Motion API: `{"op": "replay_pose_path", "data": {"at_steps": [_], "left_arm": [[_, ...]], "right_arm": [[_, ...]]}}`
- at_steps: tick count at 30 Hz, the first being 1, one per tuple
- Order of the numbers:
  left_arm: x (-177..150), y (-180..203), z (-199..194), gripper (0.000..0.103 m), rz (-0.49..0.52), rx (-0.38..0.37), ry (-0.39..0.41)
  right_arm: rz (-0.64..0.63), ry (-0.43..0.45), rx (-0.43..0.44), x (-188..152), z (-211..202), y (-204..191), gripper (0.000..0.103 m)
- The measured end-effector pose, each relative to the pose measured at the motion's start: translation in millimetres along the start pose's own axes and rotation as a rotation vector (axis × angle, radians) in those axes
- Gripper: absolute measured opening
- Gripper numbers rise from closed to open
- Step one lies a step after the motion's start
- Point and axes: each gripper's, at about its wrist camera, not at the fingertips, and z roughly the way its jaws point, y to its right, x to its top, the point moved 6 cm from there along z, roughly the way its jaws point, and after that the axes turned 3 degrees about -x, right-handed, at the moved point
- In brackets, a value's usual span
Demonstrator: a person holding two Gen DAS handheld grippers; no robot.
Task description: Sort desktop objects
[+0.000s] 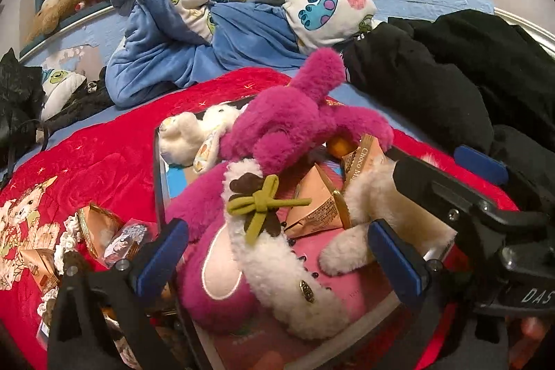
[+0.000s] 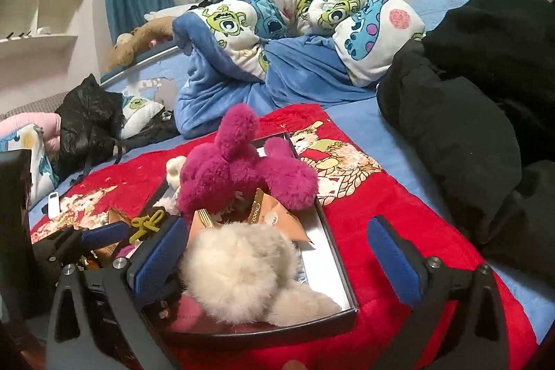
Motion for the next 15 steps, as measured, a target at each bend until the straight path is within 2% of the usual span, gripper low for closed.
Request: {"op": "replay_pose_path", "data": {"at_steps": [5,9,11,15], "left_arm": [[-1,5,-1,0.103,-0.008,-0.022,-0.001],[1,3,-13,0.103,0.002,0.028,-0.008],[7,2,-29,0.103,-0.015,0.055,0.014],[12,-4,-63,0.103,-0.055,0.037,0.024]], "right_arm": [[0.021,-0.008,0.005,-2,3,3,0.103],[0.058,0.004,-0.002,-1,-1,11,0.103],[0.082,0.034,-0.005,1,-12,15,0.103],[0.101,0.075,0.029,5,-47,11,0.103]]}}
